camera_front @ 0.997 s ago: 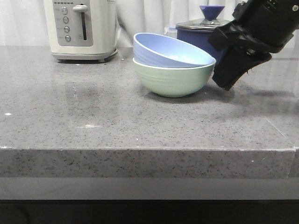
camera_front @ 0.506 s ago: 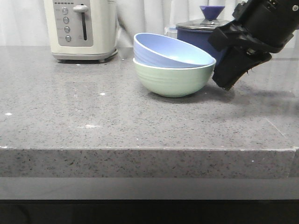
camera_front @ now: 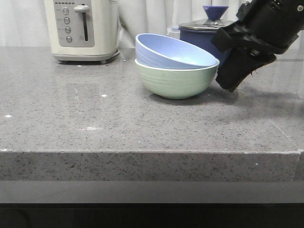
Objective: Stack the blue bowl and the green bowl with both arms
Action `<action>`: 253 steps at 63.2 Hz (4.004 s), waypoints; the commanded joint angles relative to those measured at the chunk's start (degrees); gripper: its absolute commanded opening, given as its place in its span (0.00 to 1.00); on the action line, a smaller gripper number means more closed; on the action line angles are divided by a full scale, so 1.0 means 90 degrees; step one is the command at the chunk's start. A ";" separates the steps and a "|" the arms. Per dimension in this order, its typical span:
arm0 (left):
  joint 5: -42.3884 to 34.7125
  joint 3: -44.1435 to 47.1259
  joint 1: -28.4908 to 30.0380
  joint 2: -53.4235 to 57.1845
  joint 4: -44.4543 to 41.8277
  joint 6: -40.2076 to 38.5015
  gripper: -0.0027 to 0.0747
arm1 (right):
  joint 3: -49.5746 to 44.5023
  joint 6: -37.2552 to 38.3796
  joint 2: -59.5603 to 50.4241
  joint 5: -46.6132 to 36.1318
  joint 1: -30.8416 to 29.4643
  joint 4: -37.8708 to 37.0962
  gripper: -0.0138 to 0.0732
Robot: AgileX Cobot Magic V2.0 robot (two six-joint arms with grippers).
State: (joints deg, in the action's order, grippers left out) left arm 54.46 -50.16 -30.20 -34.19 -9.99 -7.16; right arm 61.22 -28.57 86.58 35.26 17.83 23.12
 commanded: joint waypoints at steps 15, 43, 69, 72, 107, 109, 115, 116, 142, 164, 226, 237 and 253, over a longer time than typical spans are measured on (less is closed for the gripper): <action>-0.0515 -0.0152 0.0002 -0.0007 -0.0053 -0.0067 0.48 | 0.0236 -0.0046 -0.0234 0.0029 -0.0016 0.0133 0.09; -0.0734 -0.0152 0.0002 -0.0007 -0.0053 -0.0067 0.48 | -0.0081 0.0972 -0.2439 0.0685 -0.0022 0.0133 0.10; -0.0817 -0.0152 0.0002 -0.0007 -0.0053 -0.0067 0.48 | -0.0617 0.3896 -0.4873 0.1871 -0.0022 -0.2365 0.10; -0.0832 -0.0152 0.0002 -0.0007 -0.0053 -0.0067 0.48 | -0.0736 0.3935 -0.5098 0.1851 -0.0022 -0.2378 0.10; -0.1081 -0.0152 0.0002 -0.0007 -0.0053 -0.0067 0.31 | -0.1097 0.3935 -0.5999 0.1859 -0.0022 -0.2378 0.10; -0.1081 -0.0152 0.0002 -0.0007 -0.0053 -0.0067 0.25 | -0.1097 0.3935 -0.5999 0.1859 -0.0022 -0.2378 0.10; -0.1070 -0.0152 0.0002 -0.0007 -0.0053 -0.0067 0.12 | -0.1097 0.3935 -0.5999 0.1882 -0.0022 -0.2378 0.10; -0.1069 -0.0152 0.0002 -0.0007 -0.0053 -0.0067 0.10 | -0.1097 0.3935 -0.5999 0.1893 -0.0022 -0.2378 0.10; -0.1069 -0.0152 0.0002 -0.0007 -0.0053 -0.0067 0.01 | -0.1097 0.3935 -0.5999 0.1905 -0.0022 -0.2378 0.10; -0.2809 0.1360 0.1123 0.0881 0.0018 -0.0067 0.01 | -0.1097 0.3935 -0.5999 0.1911 -0.0022 -0.2378 0.10; -0.6172 0.5630 0.3024 0.3957 0.1303 -0.0067 0.01 | -0.1097 0.3935 -0.5992 0.1960 -0.0022 -0.2378 0.10; -0.6087 0.5630 0.3037 0.3957 0.1292 -0.0002 0.01 | -0.1097 0.3935 -0.5992 0.1960 -0.0022 -0.2378 0.10; -0.5986 0.5630 0.3037 0.3957 0.1168 -0.0002 0.01 | -0.1097 0.3935 -0.5992 0.1960 -0.0022 -0.2378 0.10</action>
State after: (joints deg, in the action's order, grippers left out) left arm 4.66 0.27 -2.93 0.28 0.92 -7.25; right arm 49.98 6.88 32.37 56.23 17.83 2.35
